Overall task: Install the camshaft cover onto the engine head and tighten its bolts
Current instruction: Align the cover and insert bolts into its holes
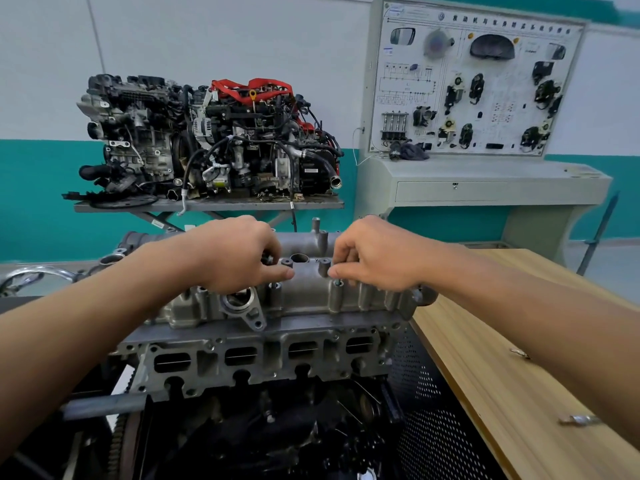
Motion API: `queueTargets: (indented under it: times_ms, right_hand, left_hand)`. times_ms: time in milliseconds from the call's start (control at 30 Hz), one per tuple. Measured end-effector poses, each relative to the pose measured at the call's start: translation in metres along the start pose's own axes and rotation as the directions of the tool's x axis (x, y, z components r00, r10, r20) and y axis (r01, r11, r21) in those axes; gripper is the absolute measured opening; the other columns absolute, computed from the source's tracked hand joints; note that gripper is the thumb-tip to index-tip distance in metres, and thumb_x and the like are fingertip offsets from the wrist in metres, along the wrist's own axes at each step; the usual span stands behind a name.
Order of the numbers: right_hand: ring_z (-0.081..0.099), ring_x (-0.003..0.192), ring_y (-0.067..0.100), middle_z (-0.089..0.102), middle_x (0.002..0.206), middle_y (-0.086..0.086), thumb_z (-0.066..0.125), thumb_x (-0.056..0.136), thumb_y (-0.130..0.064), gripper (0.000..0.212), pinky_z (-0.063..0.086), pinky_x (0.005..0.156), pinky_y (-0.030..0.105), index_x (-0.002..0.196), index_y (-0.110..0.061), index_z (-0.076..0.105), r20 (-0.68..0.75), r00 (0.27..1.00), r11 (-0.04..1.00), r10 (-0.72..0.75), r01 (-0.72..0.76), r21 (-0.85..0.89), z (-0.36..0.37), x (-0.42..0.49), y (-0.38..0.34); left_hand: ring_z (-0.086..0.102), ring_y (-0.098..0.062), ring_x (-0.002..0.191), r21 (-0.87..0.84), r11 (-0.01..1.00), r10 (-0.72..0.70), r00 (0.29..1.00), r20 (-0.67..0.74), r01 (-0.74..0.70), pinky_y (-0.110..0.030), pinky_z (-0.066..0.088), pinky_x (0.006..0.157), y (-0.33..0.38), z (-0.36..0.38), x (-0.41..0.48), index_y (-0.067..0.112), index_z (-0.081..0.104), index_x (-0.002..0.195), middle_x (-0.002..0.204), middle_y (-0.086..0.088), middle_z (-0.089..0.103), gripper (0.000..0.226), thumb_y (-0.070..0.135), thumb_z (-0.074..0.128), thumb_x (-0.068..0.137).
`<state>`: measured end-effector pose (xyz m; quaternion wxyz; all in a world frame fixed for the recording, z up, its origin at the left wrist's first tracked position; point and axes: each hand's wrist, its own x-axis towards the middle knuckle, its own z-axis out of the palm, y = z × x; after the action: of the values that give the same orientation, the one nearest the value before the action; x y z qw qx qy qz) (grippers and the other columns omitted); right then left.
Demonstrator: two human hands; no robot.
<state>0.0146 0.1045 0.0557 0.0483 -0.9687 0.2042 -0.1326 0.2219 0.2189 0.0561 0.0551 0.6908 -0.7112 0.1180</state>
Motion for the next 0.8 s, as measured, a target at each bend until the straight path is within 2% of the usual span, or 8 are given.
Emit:
queueTargets:
  times_ms: [100, 233, 467, 533, 633, 667, 733, 800]
  right_hand:
    - [0.063, 0.065, 0.016, 0.067, 0.070, 0.001, 0.064, 0.094, -0.041, 0.033, 0.053, 0.065, 0.034, 0.081, -0.011, 0.069, 0.019, 1.000, 0.994, 0.006, -0.004, -0.113, -0.001, 0.001, -0.002]
    - [0.054, 0.058, 0.019, 0.052, 0.062, 0.000, 0.049, 0.100, -0.048, 0.046, 0.046, 0.059, 0.034, 0.064, -0.019, 0.052, 0.029, 0.999, 0.954, -0.029, 0.036, -0.298, 0.004, 0.003, -0.007]
    - [0.040, 0.049, 0.009, 0.042, 0.054, -0.006, 0.029, 0.100, -0.062, 0.063, 0.040, 0.058, 0.031, 0.054, -0.021, 0.042, -0.030, 0.999, 0.916, -0.019, 0.005, -0.400, 0.006, 0.005, -0.008]
    - [0.037, 0.039, 0.004, 0.038, 0.047, -0.010, 0.024, 0.097, -0.067, 0.069, 0.036, 0.050, 0.024, 0.050, -0.019, 0.041, -0.186, 0.981, 0.948, -0.050, -0.012, -0.318, -0.002, 0.008, -0.005]
    - [0.052, 0.051, 0.013, 0.051, 0.054, -0.007, 0.034, 0.092, -0.068, 0.062, 0.041, 0.057, 0.028, 0.060, -0.019, 0.055, -0.564, 0.823, 0.932, 0.068, -0.253, -0.257, -0.032, 0.014, 0.020]
    - [0.057, 0.063, 0.019, 0.056, 0.065, -0.003, 0.038, 0.090, -0.069, 0.058, 0.042, 0.061, 0.031, 0.071, -0.019, 0.060, -0.548, 0.818, 0.883, 0.173, -0.375, -0.282, -0.040, 0.015, 0.032]
    - [0.058, 0.077, 0.026, 0.058, 0.080, 0.004, 0.042, 0.087, -0.075, 0.066, 0.043, 0.064, 0.033, 0.086, -0.013, 0.064, -0.314, 0.861, 0.817, 0.400, -0.490, -0.304, -0.045, 0.017, 0.050]
    - [0.059, 0.067, 0.025, 0.060, 0.075, 0.008, 0.052, 0.084, -0.074, 0.069, 0.042, 0.060, 0.029, 0.084, -0.007, 0.068, -0.020, 0.848, 0.833, 0.530, -0.525, -0.175, -0.035, 0.020, 0.058]
  left_hand:
    - [0.054, -0.006, 0.063, 0.001, 1.000, 0.030, 0.999, 0.013, -0.030, -0.030, 0.040, 0.056, 0.002, -0.003, -0.001, 0.030, 0.062, 0.069, 0.066, 0.011, 0.058, 0.034, 0.058, 0.060, 0.089]
    - [0.066, -0.009, 0.084, -0.059, 0.994, 0.095, 0.994, 0.057, -0.092, -0.028, 0.053, 0.078, 0.005, -0.009, -0.003, 0.033, 0.073, 0.092, 0.089, 0.015, 0.072, 0.007, 0.036, 0.068, 0.088]
    - [0.064, -0.005, 0.078, -0.083, 0.993, 0.096, 0.984, 0.148, -0.085, -0.027, 0.053, 0.073, 0.011, -0.012, 0.002, 0.034, 0.073, 0.088, 0.085, 0.014, 0.069, 0.008, 0.038, 0.070, 0.082]
    - [0.061, -0.002, 0.067, -0.112, 0.988, 0.118, 0.989, 0.093, -0.107, -0.021, 0.048, 0.060, 0.015, -0.015, 0.006, 0.032, 0.071, 0.080, 0.074, 0.013, 0.067, 0.014, 0.046, 0.070, 0.082]
    - [0.059, 0.002, 0.060, -0.172, 0.971, 0.158, 0.986, -0.047, -0.164, -0.019, 0.042, 0.056, 0.026, -0.021, 0.021, 0.031, 0.067, 0.073, 0.061, 0.016, 0.064, 0.022, 0.048, 0.072, 0.084]
    - [0.059, 0.003, 0.060, -0.168, 0.970, 0.169, 0.984, -0.053, -0.175, -0.021, 0.044, 0.057, 0.032, -0.022, 0.027, 0.030, 0.068, 0.075, 0.059, 0.015, 0.063, 0.021, 0.049, 0.072, 0.084]
    - [0.061, 0.006, 0.055, -0.163, 0.971, 0.178, 0.984, 0.001, -0.176, -0.021, 0.046, 0.057, 0.043, -0.023, 0.040, 0.028, 0.071, 0.080, 0.063, 0.013, 0.065, 0.024, 0.050, 0.069, 0.087]
    - [0.061, 0.005, 0.051, -0.162, 0.971, 0.184, 0.982, 0.053, -0.173, -0.018, 0.045, 0.053, 0.049, -0.019, 0.051, 0.026, 0.072, 0.080, 0.070, 0.009, 0.070, 0.029, 0.052, 0.065, 0.090]
